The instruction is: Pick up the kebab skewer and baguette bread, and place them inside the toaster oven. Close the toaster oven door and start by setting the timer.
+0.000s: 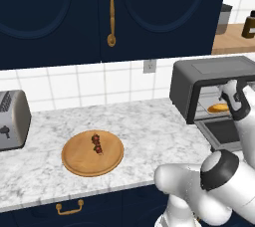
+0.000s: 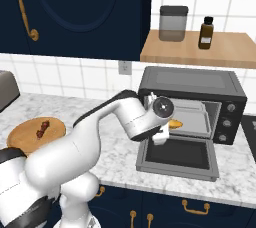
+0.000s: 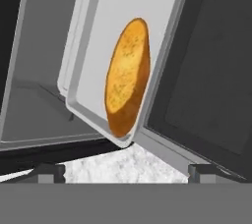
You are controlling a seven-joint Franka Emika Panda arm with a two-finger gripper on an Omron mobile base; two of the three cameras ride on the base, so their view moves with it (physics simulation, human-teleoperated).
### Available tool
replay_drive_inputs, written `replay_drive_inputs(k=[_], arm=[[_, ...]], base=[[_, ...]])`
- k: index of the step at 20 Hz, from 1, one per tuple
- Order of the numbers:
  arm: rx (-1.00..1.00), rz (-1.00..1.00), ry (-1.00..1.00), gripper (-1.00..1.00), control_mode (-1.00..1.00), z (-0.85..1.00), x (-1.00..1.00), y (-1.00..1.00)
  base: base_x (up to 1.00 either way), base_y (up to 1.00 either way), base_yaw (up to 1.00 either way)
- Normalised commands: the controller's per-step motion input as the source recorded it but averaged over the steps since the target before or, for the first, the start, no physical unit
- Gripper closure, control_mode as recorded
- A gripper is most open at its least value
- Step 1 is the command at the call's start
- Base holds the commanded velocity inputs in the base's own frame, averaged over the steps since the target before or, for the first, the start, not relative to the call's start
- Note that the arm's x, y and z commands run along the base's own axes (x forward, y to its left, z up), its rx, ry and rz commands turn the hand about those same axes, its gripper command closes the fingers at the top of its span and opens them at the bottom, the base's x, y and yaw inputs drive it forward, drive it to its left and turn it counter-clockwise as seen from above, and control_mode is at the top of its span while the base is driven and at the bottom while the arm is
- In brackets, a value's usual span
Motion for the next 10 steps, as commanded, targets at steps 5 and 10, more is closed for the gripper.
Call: replay_drive_inputs(k=[5, 10], arm=[[-0.15, 0.47, 0.10, -1.00, -1.00, 0.03, -0.26, 1.00], [-0.19, 0.47, 0.15, -1.00, -1.00, 0.00, -0.20, 1.00]], base=[[0.00, 0.00, 0.00], [0.00, 0.00, 0.00]])
